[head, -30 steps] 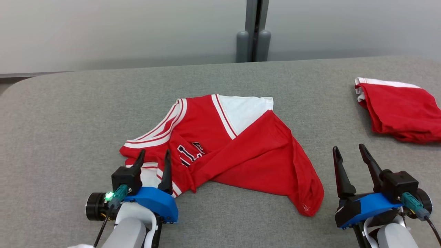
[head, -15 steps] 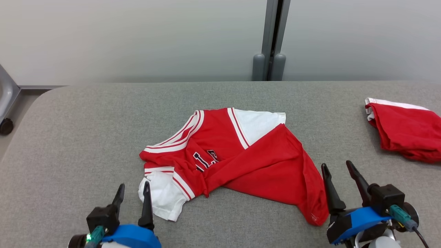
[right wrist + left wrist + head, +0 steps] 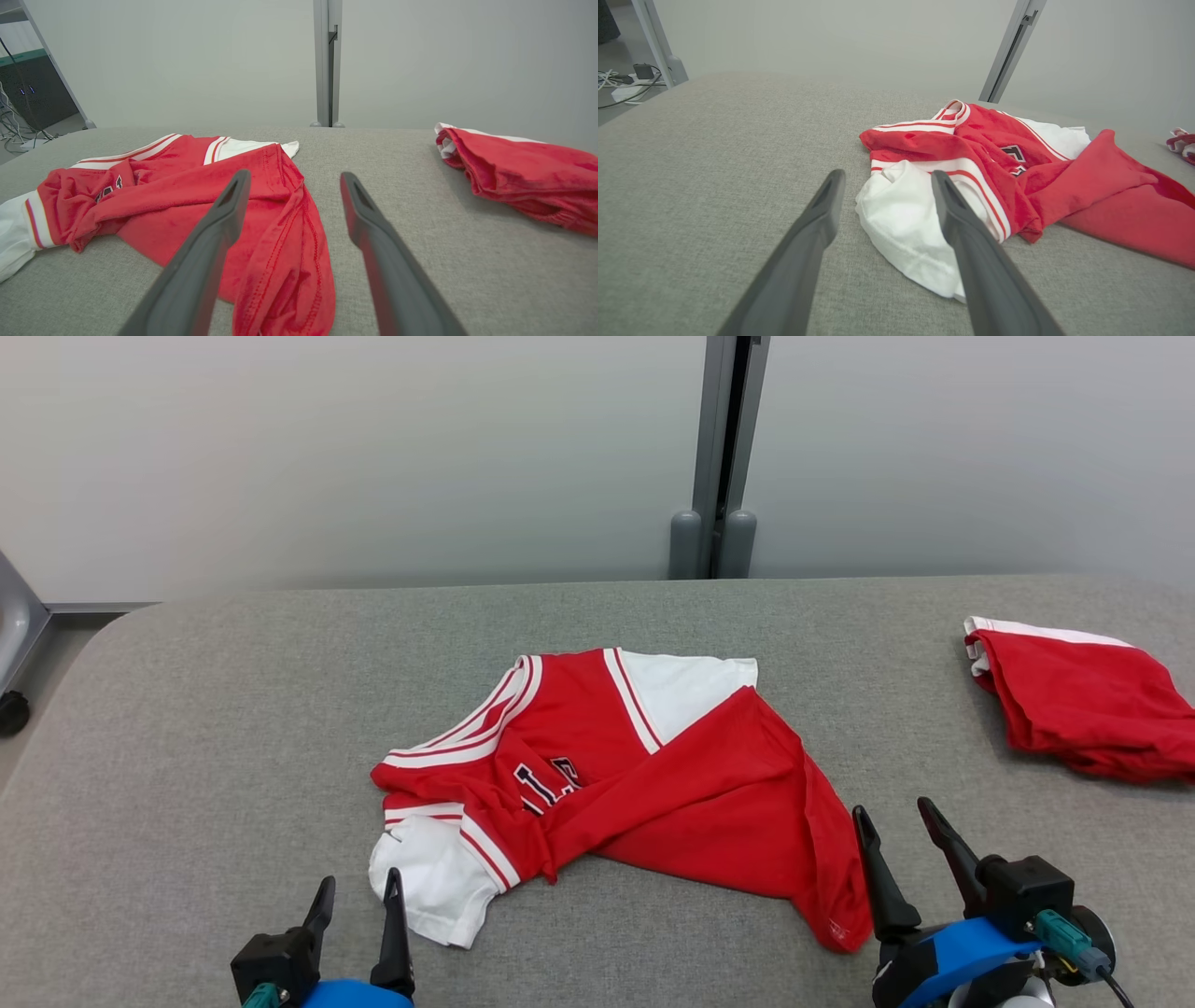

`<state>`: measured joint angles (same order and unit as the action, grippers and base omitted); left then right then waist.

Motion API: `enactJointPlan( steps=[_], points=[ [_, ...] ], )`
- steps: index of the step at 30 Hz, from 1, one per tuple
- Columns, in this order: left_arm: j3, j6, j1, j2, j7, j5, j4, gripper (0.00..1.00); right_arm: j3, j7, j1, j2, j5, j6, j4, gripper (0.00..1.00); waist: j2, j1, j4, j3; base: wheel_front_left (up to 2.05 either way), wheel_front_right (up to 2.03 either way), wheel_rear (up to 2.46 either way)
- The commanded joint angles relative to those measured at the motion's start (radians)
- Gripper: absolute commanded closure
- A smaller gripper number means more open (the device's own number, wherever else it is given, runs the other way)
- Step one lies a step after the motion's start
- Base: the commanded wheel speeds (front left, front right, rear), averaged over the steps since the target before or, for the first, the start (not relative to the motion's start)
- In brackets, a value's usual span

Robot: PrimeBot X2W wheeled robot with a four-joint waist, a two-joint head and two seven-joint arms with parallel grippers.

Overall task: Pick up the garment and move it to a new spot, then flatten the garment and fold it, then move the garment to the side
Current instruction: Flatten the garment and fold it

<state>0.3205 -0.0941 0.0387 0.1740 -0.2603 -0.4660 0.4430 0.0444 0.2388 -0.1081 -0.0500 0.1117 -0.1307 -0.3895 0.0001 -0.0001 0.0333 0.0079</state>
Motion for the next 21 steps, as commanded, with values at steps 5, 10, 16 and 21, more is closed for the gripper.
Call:
enactJointPlan(
  steps=[5,10,16,21],
  points=[
    [-0.001,0.006,0.002,-0.005,-0.006,0.009,0.000,0.00,-0.001,0.006,0.002,-0.001,0.003,0.000,-0.001,0.00,-0.0001,0.0001,-0.004,0.002,0.00,0.00,0.00],
    [0.002,0.008,0.013,-0.007,-0.006,0.014,-0.005,0.00,0.000,0.007,-0.003,-0.001,0.000,0.000,0.000,0.00,-0.0001,0.0001,-0.002,0.009,0.00,0.00,0.00],
    [0.001,0.012,0.024,-0.008,-0.006,0.020,-0.012,0.00,0.032,-0.003,-0.019,-0.001,0.010,0.000,-0.003,0.00,-0.0001,0.0001,0.004,0.027,0.00,0.00,0.00],
    [-0.004,0.012,0.036,-0.011,-0.006,0.025,-0.017,0.00,0.095,-0.037,-0.072,-0.001,0.034,0.000,-0.029,0.00,-0.0001,0.0001,0.012,0.051,0.00,0.00,0.00]
  ],
)
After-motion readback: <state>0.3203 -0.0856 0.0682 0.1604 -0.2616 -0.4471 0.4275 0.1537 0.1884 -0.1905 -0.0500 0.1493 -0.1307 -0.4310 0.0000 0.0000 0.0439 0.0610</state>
